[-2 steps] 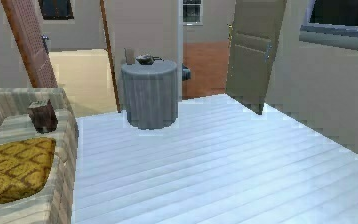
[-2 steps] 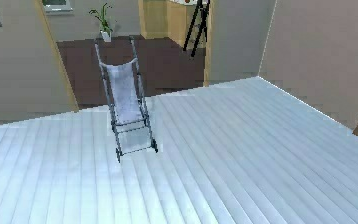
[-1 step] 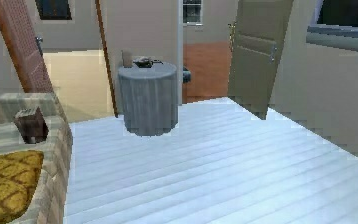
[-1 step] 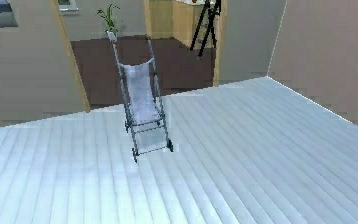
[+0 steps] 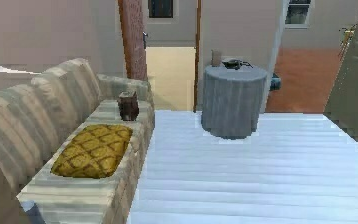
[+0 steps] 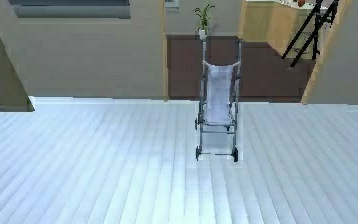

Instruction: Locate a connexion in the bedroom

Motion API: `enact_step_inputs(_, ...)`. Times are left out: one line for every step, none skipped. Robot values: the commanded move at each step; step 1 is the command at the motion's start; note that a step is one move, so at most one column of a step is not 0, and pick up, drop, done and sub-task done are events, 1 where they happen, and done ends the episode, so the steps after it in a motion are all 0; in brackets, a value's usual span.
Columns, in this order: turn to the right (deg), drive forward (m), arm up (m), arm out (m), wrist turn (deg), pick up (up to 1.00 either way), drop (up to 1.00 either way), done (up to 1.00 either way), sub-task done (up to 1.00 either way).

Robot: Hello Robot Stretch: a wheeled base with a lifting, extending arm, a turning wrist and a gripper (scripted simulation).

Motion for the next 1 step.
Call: enact_step_inputs(0.0, 1.00, 0.00, 0.00, 0.0, 0.00, 0.00, 0.00, 0.00)
